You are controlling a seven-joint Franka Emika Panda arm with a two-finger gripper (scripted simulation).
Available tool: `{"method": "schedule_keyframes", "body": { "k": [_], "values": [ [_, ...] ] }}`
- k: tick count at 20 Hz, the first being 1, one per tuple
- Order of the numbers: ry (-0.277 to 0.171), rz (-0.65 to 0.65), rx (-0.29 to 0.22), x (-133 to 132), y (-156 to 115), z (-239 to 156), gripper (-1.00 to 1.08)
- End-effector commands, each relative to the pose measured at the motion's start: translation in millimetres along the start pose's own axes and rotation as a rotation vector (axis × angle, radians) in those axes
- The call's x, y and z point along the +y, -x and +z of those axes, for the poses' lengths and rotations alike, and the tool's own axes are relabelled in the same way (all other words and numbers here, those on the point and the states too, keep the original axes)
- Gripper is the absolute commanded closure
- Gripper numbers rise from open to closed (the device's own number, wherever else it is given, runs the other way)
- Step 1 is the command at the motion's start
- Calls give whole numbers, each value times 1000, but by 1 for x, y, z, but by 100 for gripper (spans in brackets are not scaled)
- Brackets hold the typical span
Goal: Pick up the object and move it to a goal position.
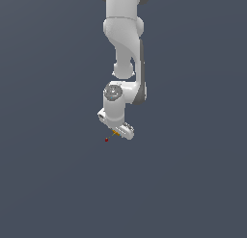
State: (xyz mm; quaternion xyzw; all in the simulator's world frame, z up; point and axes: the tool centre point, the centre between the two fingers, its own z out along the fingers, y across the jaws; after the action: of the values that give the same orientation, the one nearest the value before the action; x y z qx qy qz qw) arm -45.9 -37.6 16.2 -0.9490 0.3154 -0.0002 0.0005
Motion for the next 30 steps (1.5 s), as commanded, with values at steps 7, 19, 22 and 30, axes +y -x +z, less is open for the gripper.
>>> {"method": "schedule_keyframes", "body": {
  "k": [7,19,22,30],
  "values": [
    [0,0,1,-4,1,-5,108],
    [1,1,1,-67,26,-76,108],
    [2,1,1,-91,34,-102,108],
    [2,1,2,-157,58,-175,108]
  ]
}}
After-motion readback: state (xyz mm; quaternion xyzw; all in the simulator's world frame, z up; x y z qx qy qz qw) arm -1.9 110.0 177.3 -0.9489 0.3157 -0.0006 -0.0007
